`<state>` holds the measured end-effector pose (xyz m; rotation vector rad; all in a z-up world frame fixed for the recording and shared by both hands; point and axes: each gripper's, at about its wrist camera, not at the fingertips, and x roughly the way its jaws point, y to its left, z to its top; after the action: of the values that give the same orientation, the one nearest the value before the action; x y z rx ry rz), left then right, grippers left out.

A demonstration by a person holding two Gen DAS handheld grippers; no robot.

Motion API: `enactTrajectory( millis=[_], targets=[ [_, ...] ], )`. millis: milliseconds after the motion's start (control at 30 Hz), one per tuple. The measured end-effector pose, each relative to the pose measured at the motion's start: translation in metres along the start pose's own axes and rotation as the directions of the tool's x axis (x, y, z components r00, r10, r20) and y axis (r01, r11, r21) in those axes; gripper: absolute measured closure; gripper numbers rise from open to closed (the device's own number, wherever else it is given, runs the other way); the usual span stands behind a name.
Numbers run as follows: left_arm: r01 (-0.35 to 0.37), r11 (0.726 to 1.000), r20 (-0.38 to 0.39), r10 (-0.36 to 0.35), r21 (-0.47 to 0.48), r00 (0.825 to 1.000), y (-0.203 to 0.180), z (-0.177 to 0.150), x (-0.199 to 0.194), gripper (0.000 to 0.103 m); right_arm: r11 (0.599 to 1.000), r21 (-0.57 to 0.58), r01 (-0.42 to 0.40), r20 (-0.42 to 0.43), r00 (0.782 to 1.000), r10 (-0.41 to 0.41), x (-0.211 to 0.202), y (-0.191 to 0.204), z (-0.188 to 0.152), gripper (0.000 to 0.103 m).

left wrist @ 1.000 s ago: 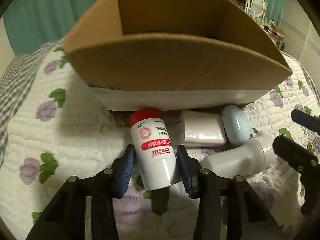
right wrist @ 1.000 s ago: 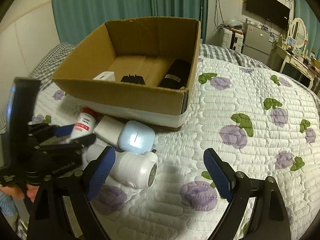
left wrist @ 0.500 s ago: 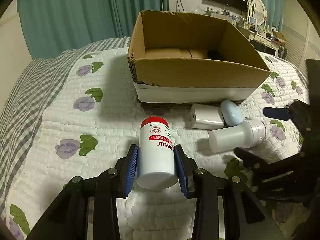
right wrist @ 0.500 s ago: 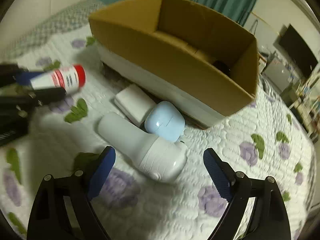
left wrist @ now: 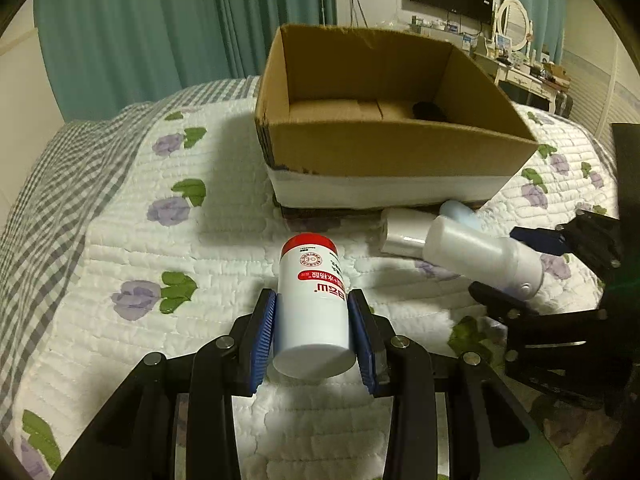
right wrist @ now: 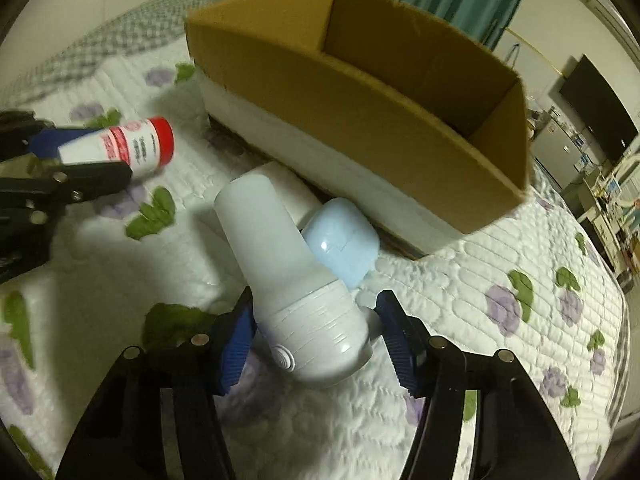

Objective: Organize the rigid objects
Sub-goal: 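Drop the pill bottle into the box with the left gripper while the right gripper drops the white device in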

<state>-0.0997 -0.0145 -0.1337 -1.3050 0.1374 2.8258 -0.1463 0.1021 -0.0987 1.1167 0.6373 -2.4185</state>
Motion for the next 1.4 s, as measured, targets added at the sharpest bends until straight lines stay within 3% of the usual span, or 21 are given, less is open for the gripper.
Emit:
enactTrajectory(
  millis=[200,333,567,700,867,1100,1267,1300,1333,1400],
  targets=[
    [0.017,1.0,0.033,-0.016,-0.018,0.999,0.001,0.002,-0.03,0.066,0.997,0.078,-0.016,0.085,0.996,0.01,-0.053,-0.017,0.004,0.044],
    [0.037,0.999,0.079,-0.035,-0.023,0.996,-0.002,0.018,-0.056,0.066,0.994,0.109,-0.014,0.17,0.986,-0.005,-0.094,-0.025,0.026,0.044],
    [0.051,0.999,0.185,-0.054,0.016,0.981,-0.009,0.085,-0.081,0.066,0.99,0.142,-0.013,0.287,0.958,-0.028,-0.125,-0.057,0.083,0.044],
    [0.041,0.998,0.187,-0.047,0.037,0.981,-0.018,0.132,-0.053,0.066,0.985,0.17,-0.034,0.328,0.944,-0.025,-0.118,-0.084,0.107,0.044],
    [-0.005,0.998,0.136,-0.004,0.063,0.991,-0.033,0.171,0.012,0.066,0.978,0.205,-0.027,0.316,0.948,-0.041,-0.088,-0.113,0.123,0.044],
    [-0.018,0.997,0.071,0.013,0.077,0.997,-0.043,0.182,0.082,0.066,0.968,0.246,-0.047,0.286,0.958,-0.026,-0.047,-0.138,0.117,0.044],
    [0.018,0.998,0.028,-0.02,0.064,0.999,-0.044,0.178,0.094,0.063,0.965,0.26,-0.048,0.26,0.965,-0.022,-0.036,-0.142,0.109,0.044],
    [0.022,0.998,0.029,-0.024,0.065,0.999,-0.044,0.178,0.094,0.061,0.965,0.26,-0.044,0.26,0.965,-0.026,-0.038,-0.143,0.109,0.044],
    [0.01,0.998,0.047,-0.013,0.065,0.999,-0.044,0.177,0.089,0.048,0.965,0.26,-0.042,0.26,0.965,-0.028,-0.039,-0.143,0.108,0.044],
    [-0.038,0.997,0.087,0.033,0.065,0.996,-0.044,0.175,0.077,0.038,0.965,0.26,-0.039,0.26,0.965,-0.031,-0.043,-0.143,0.108,0.044]
  ],
)
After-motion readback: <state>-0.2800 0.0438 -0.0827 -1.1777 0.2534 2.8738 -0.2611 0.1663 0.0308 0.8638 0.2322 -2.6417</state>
